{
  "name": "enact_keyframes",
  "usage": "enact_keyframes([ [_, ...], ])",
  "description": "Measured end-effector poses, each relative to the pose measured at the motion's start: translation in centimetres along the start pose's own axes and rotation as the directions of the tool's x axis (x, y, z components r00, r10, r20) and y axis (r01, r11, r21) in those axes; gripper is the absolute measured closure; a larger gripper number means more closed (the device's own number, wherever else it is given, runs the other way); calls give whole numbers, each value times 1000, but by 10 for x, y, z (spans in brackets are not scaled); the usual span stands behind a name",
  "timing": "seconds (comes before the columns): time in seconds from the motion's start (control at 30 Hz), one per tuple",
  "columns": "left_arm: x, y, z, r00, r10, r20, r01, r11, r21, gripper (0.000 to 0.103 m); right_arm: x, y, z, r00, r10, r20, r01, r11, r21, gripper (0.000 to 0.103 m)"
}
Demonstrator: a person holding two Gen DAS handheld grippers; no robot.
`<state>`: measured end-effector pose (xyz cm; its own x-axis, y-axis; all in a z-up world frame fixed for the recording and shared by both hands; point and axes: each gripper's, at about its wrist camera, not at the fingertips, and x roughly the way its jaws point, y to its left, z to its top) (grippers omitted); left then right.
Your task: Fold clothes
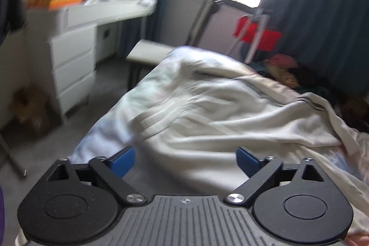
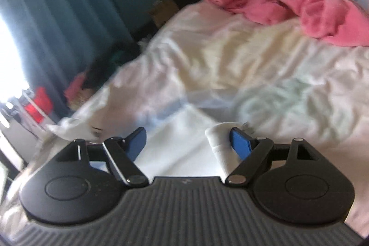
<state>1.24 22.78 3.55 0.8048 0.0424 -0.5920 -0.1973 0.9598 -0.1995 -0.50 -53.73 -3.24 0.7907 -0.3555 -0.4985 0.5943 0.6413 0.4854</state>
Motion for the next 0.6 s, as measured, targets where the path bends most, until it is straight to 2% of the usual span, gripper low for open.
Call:
enact_keyframes([
  [0.13, 13, -70, 8, 995, -86, 53, 79, 990, 120, 0, -19, 65, 1, 992, 124, 4, -124, 992, 39, 22],
  [0.27, 53, -151, 0, 986, -163, 26, 152, 959, 240, 0, -34, 129, -14, 997, 77, -19, -77, 996, 43, 22],
  [0.43, 121, -247, -27, 976, -215, -42, 216, 911, 351, 0, -43, 160, -56, 987, 162, -10, -161, 984, 73, 22],
  [0.53, 164, -298, -45, 968, -240, -71, 248, 877, 413, 0, -39, 164, -75, 993, 120, 18, -120, 993, 4, 22],
  [0.6, 193, -332, -57, 964, -252, -79, 259, 841, 474, 0, -30, 163, -82, 997, 75, 25, -74, 997, -28, 22],
])
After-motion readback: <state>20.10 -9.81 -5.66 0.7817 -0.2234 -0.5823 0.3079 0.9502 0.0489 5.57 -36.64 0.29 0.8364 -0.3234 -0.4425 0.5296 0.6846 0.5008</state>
